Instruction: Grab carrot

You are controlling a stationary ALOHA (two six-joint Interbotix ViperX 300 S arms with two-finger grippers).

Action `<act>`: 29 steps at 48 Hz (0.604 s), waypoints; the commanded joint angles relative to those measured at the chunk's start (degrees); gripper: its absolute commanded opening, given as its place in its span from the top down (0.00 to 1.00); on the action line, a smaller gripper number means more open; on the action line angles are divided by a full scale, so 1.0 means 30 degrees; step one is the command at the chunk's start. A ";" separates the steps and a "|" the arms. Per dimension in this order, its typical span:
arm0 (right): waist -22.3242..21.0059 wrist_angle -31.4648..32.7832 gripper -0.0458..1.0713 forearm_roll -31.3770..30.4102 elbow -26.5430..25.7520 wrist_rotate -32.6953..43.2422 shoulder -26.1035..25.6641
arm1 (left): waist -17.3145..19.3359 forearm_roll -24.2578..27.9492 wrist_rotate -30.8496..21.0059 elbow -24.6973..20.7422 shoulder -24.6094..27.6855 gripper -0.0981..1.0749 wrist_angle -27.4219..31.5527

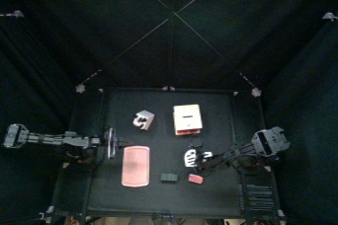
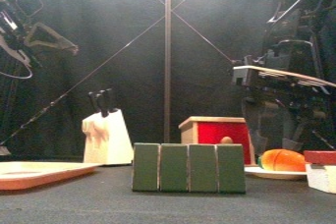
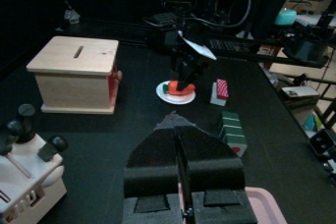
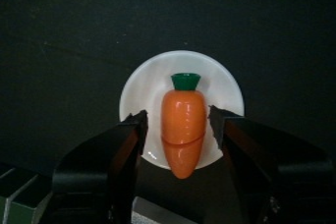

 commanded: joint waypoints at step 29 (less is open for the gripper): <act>-0.0469 -0.1201 0.23 0.0000 0.0234 -0.0088 0.0146 | 0.0088 -0.0029 -0.0088 -0.0176 0.0059 0.93 -0.0176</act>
